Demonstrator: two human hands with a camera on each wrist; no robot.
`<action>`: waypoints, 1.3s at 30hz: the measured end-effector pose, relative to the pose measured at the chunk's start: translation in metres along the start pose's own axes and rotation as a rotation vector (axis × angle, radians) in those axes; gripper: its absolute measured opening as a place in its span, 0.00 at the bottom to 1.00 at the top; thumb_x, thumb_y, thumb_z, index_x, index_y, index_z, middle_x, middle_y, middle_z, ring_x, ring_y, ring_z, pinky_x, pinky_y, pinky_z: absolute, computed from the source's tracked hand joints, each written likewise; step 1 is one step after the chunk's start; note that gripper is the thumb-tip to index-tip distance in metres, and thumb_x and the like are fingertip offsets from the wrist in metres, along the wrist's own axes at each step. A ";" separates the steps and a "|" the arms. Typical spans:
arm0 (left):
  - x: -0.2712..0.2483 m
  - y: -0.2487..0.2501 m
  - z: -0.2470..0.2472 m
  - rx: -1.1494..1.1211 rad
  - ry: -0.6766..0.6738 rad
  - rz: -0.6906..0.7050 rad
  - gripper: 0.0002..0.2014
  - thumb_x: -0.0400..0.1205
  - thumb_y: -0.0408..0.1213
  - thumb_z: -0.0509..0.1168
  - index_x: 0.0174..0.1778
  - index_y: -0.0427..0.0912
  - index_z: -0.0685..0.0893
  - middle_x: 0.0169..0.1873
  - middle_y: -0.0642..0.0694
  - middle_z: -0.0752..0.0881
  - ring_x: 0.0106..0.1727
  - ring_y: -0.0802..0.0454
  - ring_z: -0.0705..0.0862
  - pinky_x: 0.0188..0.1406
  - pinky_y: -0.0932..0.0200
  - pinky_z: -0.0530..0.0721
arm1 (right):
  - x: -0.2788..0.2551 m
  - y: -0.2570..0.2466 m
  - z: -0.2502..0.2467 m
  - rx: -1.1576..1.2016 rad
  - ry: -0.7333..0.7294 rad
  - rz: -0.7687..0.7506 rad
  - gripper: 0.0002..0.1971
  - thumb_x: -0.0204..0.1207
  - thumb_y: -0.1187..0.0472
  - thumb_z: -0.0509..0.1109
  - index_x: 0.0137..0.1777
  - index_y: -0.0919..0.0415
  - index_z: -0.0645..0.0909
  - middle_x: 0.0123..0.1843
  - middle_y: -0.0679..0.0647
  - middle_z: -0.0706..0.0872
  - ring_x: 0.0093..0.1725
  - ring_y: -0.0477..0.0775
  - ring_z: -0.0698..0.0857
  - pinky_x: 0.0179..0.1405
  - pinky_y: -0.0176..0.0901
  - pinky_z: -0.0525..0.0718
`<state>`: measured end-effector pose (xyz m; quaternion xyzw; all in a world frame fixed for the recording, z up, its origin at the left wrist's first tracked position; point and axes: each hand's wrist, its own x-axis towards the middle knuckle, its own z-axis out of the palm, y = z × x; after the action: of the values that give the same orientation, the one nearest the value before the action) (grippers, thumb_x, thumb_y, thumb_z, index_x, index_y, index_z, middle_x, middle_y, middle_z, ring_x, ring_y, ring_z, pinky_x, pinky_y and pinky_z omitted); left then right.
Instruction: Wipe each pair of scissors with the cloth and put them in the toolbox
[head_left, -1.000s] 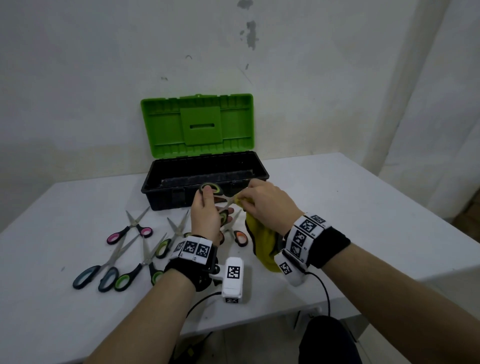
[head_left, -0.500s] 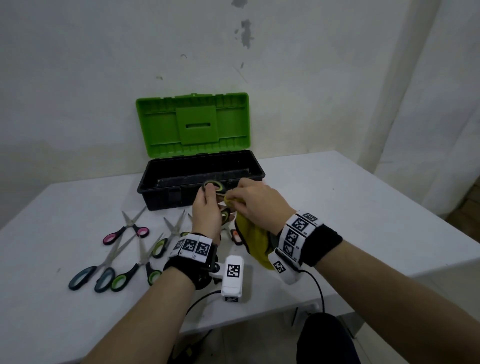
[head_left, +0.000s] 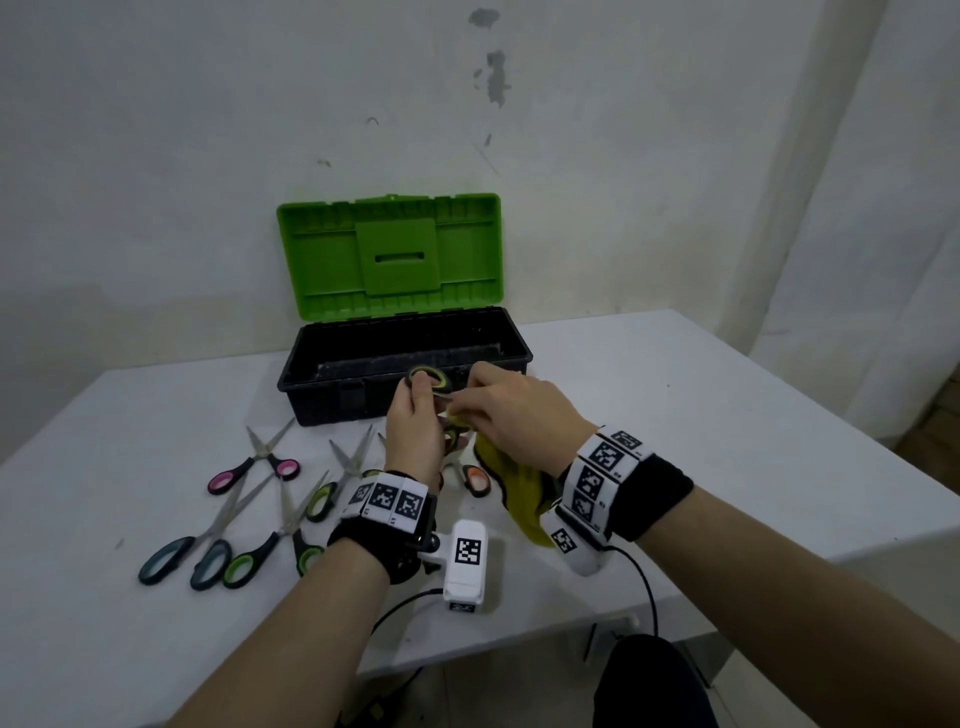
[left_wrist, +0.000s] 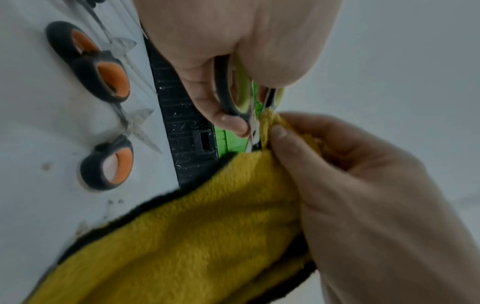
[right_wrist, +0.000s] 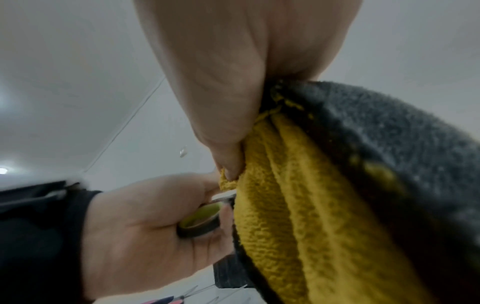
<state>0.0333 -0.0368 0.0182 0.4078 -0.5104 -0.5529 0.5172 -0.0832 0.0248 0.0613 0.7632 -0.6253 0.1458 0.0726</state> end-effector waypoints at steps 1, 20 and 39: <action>0.000 -0.001 0.001 0.006 -0.015 -0.001 0.14 0.89 0.56 0.52 0.44 0.61 0.81 0.48 0.43 0.89 0.50 0.39 0.89 0.49 0.36 0.90 | -0.001 -0.004 0.002 0.006 -0.007 -0.019 0.13 0.86 0.51 0.58 0.59 0.46 0.83 0.53 0.50 0.76 0.45 0.54 0.81 0.37 0.51 0.82; 0.002 -0.005 0.008 -0.150 0.017 -0.044 0.15 0.91 0.52 0.51 0.51 0.49 0.79 0.41 0.46 0.92 0.30 0.47 0.86 0.26 0.56 0.84 | -0.015 0.022 0.008 0.089 0.220 0.204 0.14 0.85 0.50 0.60 0.59 0.53 0.85 0.53 0.51 0.79 0.47 0.56 0.83 0.40 0.53 0.84; -0.002 -0.013 0.007 -0.029 -0.021 0.049 0.11 0.91 0.50 0.51 0.47 0.57 0.76 0.44 0.49 0.83 0.30 0.53 0.88 0.32 0.50 0.87 | -0.010 0.025 -0.001 0.066 0.188 0.349 0.14 0.86 0.51 0.58 0.60 0.52 0.83 0.55 0.51 0.78 0.50 0.58 0.82 0.40 0.49 0.79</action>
<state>0.0253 -0.0344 0.0066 0.3819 -0.5177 -0.5515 0.5310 -0.1098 0.0296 0.0571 0.6280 -0.7336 0.2471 0.0793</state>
